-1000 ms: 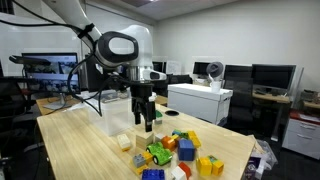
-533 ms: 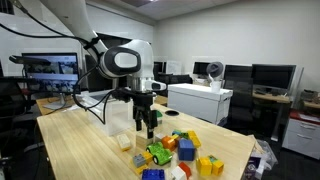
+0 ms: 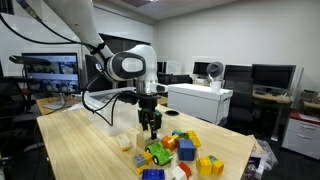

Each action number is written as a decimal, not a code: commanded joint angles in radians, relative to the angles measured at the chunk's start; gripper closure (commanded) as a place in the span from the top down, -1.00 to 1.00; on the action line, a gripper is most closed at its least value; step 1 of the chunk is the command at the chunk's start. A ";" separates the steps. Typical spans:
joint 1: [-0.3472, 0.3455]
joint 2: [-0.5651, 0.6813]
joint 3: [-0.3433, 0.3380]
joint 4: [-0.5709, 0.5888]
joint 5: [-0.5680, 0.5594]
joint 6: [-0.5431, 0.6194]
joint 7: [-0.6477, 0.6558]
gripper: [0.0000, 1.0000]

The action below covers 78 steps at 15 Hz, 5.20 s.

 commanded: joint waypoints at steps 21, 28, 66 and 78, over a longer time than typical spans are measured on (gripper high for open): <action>0.166 -0.487 0.137 -0.043 0.230 -0.371 -0.190 -0.31; 0.140 -0.466 0.101 0.023 0.233 -0.379 -0.207 1.00; -0.099 0.172 0.044 0.230 0.115 -0.114 -0.205 1.00; -0.085 0.109 0.024 0.201 0.057 -0.136 -0.211 0.24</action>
